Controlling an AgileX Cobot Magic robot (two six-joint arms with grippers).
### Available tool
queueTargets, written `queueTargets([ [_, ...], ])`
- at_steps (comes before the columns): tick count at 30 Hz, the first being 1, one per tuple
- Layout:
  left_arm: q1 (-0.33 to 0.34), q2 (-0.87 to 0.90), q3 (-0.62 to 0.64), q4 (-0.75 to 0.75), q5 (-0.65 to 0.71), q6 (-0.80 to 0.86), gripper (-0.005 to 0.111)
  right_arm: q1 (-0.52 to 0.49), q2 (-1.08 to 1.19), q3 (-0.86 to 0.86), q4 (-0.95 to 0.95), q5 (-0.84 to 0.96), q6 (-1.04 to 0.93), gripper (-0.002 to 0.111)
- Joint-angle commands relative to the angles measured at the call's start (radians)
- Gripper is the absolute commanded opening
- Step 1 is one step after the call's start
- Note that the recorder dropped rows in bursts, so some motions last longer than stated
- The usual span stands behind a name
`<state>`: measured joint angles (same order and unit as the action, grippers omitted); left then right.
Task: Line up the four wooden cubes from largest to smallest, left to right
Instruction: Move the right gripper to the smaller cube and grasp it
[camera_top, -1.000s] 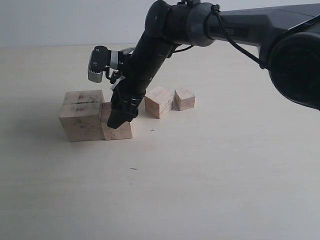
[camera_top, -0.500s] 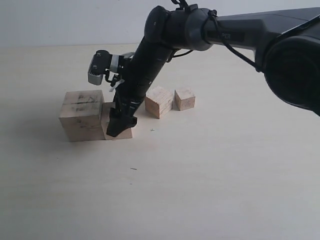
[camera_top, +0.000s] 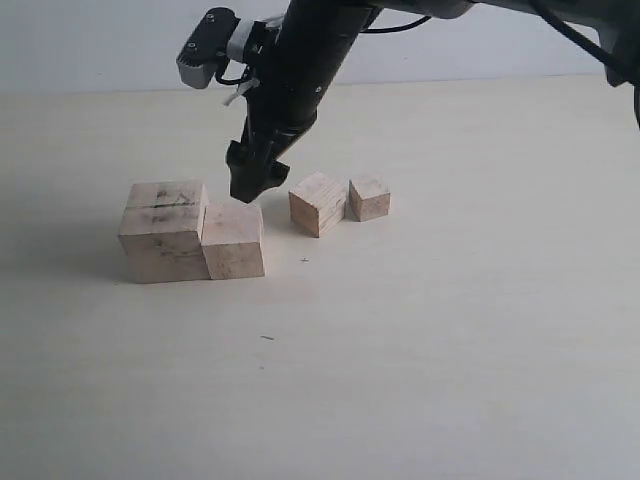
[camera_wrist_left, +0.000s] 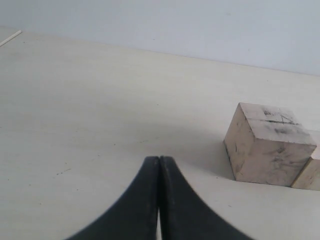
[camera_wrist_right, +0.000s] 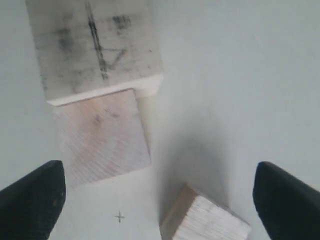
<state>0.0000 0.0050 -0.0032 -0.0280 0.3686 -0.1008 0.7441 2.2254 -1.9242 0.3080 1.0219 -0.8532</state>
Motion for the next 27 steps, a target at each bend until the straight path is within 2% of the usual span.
queueTargets([
  [1, -0.005, -0.005, 0.003, -0.005, -0.01, 0.003, 0.0, -0.001, -0.011, 0.003, -0.173, -0.028, 0.185, 0.094],
  [5, -0.005, -0.005, 0.003, -0.005, -0.01, 0.003, 0.0, -0.003, -0.009, 0.003, -0.308, -0.077, 0.34, 0.094],
  [9, -0.005, -0.005, 0.003, -0.005, -0.01, 0.003, 0.0, -0.043, 0.036, 0.003, -0.319, -0.044, 0.41, 0.089],
  [15, -0.005, -0.005, 0.003, -0.005, -0.01, 0.003, 0.0, -0.064, 0.049, 0.003, -0.234, -0.042, 0.41, 0.089],
  [27, -0.005, -0.005, 0.003, -0.005, -0.01, 0.003, 0.0, -0.064, 0.115, 0.003, -0.19, -0.042, 0.41, 0.089],
])
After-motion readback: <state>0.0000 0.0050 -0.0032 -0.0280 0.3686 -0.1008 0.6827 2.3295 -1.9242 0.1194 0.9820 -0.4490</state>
